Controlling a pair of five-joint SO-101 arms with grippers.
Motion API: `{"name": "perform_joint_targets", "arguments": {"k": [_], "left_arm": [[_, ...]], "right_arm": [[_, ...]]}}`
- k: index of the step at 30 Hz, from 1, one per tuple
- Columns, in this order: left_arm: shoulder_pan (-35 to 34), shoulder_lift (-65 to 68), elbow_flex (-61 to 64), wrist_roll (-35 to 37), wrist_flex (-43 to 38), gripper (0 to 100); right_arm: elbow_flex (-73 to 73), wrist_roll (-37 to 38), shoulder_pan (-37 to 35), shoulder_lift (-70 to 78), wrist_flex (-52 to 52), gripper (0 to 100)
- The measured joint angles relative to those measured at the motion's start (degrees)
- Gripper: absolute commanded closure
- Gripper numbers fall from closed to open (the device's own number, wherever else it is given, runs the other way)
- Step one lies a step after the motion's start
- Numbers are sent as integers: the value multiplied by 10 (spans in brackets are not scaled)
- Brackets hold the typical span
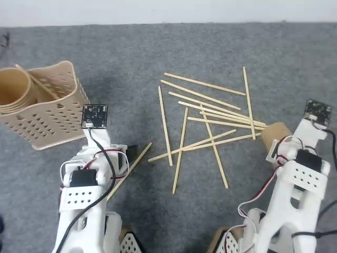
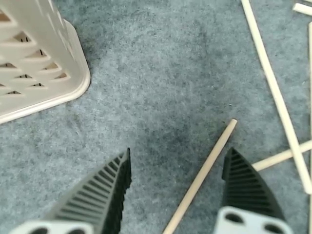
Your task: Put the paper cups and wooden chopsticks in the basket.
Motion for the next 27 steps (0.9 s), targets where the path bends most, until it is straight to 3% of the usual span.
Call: {"name": "perform_joint_targets", "arguments": {"k": [5,11,20,27], "left_arm": [[30,0,17,0,-13,710],[33,0,22,0,-24,710],[33,0,22,0,-24,710],[33,0,22,0,-24,710]], "right_arm": [[4,0,-21,1,-47,797],[4,-2,-66,1,-95,998],[10,0,-69,1,-174,991],[-29,65,-69,1,-122,991]]}}
